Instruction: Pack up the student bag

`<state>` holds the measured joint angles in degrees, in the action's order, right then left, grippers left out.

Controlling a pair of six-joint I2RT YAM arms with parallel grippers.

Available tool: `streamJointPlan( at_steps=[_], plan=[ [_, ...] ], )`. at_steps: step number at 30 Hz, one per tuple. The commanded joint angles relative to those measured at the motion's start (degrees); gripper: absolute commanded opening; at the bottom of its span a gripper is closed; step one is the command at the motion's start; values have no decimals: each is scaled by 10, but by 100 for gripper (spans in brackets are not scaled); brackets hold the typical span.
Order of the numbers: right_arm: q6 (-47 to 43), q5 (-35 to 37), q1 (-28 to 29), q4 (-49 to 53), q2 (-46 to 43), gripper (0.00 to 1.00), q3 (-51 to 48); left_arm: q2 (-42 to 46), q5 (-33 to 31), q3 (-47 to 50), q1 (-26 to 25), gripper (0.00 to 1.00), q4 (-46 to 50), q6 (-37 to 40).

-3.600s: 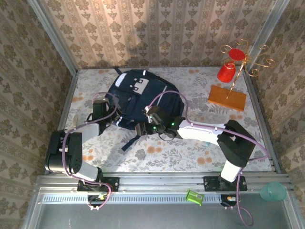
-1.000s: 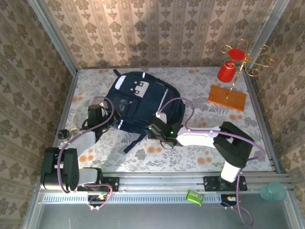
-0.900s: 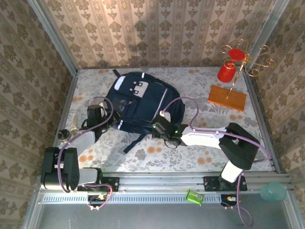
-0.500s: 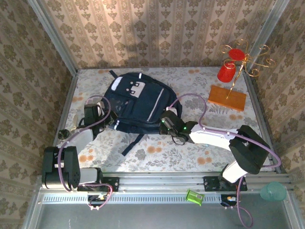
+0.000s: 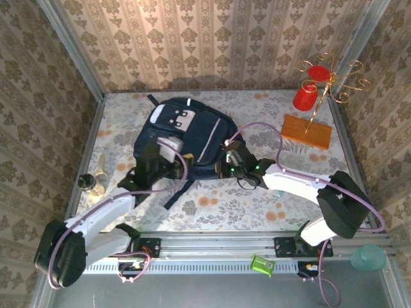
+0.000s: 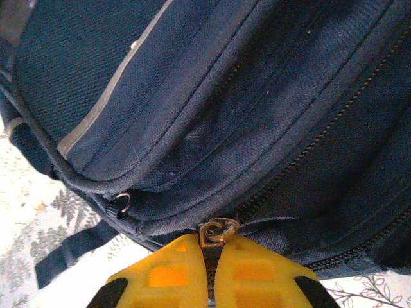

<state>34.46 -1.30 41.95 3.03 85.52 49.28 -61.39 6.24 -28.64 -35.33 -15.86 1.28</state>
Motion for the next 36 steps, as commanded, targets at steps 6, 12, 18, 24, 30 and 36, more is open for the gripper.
streamJointPlan(
  at_steps=[6, 12, 18, 24, 30, 36],
  plan=[
    [15, -60, -9, -30, -28, 0, -1, -102, 11, -11, -67, 75, -75, 305],
    [28, -72, -10, -47, -26, 0, -9, -176, -24, -62, -85, 73, -63, 359],
    [26, -50, -12, -27, -33, 0, -11, -221, -65, -84, -85, 42, -70, 381],
    [20, 90, -20, 104, -25, 0, 17, -196, -39, -62, -75, 0, -69, 385],
    [9, 142, -50, 129, -22, 0, 16, -148, 41, -42, -44, 0, -21, 390],
    [-25, 121, -103, 123, -10, 0, 23, -80, 98, -10, -11, 0, 3, 403]
  ],
)
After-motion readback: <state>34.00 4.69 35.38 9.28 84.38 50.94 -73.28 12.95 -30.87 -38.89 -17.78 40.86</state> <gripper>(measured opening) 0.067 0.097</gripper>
